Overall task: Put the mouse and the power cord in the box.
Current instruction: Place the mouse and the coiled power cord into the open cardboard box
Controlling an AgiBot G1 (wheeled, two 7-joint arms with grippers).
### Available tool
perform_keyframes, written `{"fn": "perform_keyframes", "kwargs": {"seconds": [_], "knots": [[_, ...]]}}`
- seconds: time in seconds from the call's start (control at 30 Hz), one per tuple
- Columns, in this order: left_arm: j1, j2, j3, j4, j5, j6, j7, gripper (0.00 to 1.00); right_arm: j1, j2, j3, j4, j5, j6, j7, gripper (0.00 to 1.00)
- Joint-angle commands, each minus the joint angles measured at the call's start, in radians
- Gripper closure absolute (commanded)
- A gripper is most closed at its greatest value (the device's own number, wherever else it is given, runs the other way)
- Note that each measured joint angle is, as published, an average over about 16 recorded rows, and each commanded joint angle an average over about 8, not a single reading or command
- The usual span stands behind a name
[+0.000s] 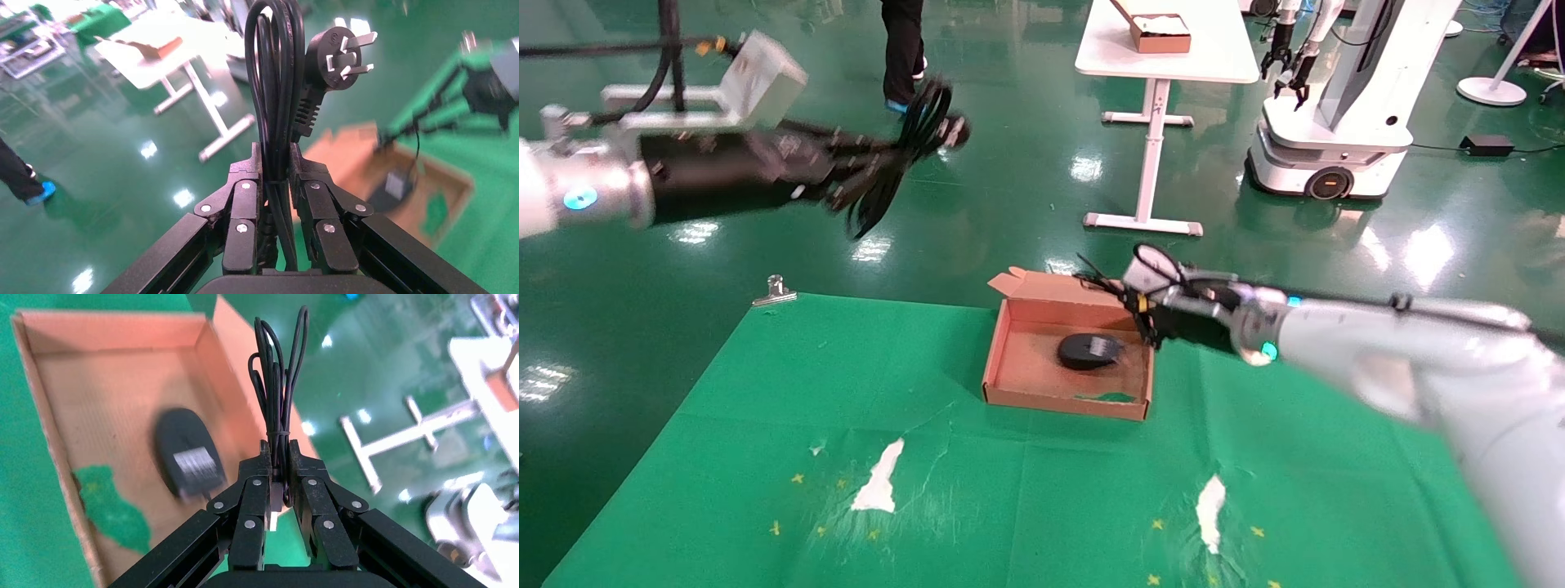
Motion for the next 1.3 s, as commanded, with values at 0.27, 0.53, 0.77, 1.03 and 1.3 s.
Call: {"fn": "perform_keyframes", "kwargs": {"seconds": [0.27, 0.53, 0.77, 1.03, 1.3], "knots": [[0.025, -0.007, 0.064, -0.03, 0.091, 0.054, 0.054, 1.0, -0.045, -0.008, 0.019, 0.01, 0.041, -0.019, -0.018, 0.0], [0.092, 0.101, 0.086, -0.039, 0.124, -0.05, 0.096, 1.0, -0.034, 0.026, 0.04, -0.001, 0.077, -0.037, -0.084, 0.0], [0.173, 0.235, 0.101, -0.071, 0.136, -0.215, 0.114, 1.0, 0.023, 0.107, 0.052, -0.012, 0.091, -0.038, -0.161, 0.0], [0.317, 0.265, 0.204, -0.317, 0.116, -0.27, 0.091, 1.0, 0.159, 0.274, 0.064, 0.026, 0.109, -0.25, -0.212, 0.0], [0.318, 0.266, 0.369, -0.484, 0.089, -0.37, -0.017, 1.0, 0.266, 0.432, 0.043, 0.045, 0.091, -0.626, -0.153, 0.0]]}}
